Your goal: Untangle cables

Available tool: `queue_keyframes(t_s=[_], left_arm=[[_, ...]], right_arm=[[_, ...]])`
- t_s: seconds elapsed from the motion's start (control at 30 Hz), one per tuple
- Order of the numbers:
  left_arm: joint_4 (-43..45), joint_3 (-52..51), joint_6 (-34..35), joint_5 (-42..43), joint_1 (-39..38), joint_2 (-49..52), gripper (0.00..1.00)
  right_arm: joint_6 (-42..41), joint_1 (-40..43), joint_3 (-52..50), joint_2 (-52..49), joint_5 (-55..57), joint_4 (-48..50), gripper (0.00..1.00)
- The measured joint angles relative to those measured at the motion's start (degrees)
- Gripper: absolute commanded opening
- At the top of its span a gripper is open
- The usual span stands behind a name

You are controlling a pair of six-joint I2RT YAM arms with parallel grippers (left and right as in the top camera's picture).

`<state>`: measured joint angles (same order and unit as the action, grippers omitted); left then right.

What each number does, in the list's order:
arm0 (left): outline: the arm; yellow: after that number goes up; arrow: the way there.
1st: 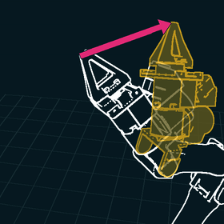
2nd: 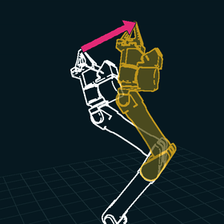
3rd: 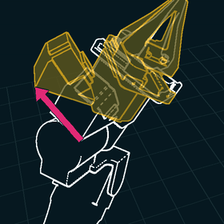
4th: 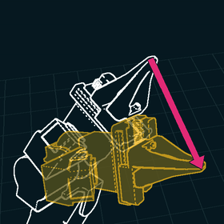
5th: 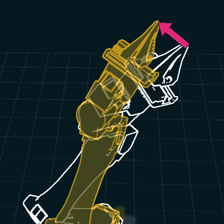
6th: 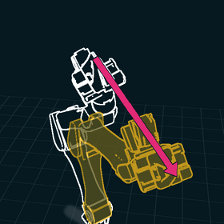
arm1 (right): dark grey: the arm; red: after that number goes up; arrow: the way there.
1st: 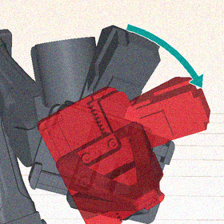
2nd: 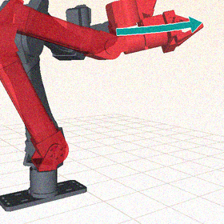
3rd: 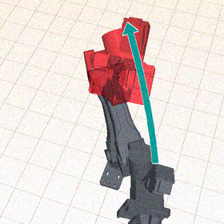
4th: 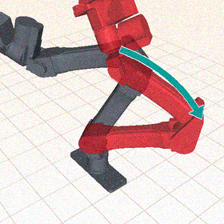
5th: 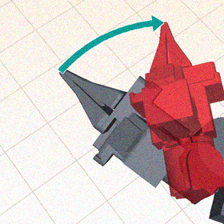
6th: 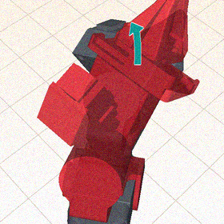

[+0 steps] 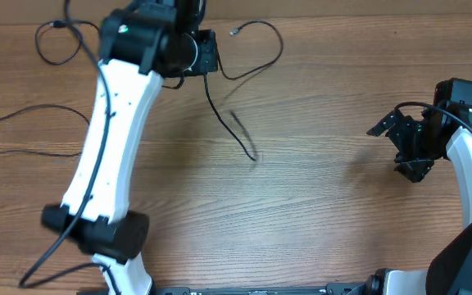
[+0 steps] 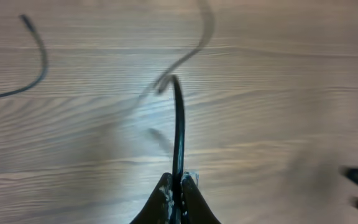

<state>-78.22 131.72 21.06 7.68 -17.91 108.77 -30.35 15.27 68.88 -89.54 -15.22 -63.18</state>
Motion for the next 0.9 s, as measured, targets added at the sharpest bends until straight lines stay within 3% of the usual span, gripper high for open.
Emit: queue_keyframes(t_s=[0.3,0.57,0.6,0.63,0.67,0.83,0.9], left_arm=[[1.7,0.0,0.1,9.7,0.0,-12.0,0.04],[0.9,0.7,0.3,10.3,0.0,-22.6,0.04],[-0.5,0.9,0.3,9.4,0.0,-23.2,0.06],[-2.6,1.0,0.3,8.2,0.0,-23.5,0.17],[-3.9,1.1,0.4,7.5,0.0,-23.6,0.21],[-11.9,-0.3,1.0,4.5,-0.1,-19.8,0.21],[-12.7,-1.9,0.9,4.0,-0.6,-16.5,0.29]], right_arm=[[0.0,0.0,0.0,0.0,0.0,0.0,1.00],[0.0,0.0,0.0,0.0,0.0,0.0,1.00],[0.0,0.0,0.0,0.0,0.0,0.0,1.00],[0.0,0.0,0.0,0.0,0.0,0.0,1.00],[0.0,0.0,0.0,0.0,0.0,0.0,1.00],[0.0,0.0,0.0,0.0,0.0,0.0,1.00],[0.0,0.0,0.0,0.0,0.0,0.0,1.00]])
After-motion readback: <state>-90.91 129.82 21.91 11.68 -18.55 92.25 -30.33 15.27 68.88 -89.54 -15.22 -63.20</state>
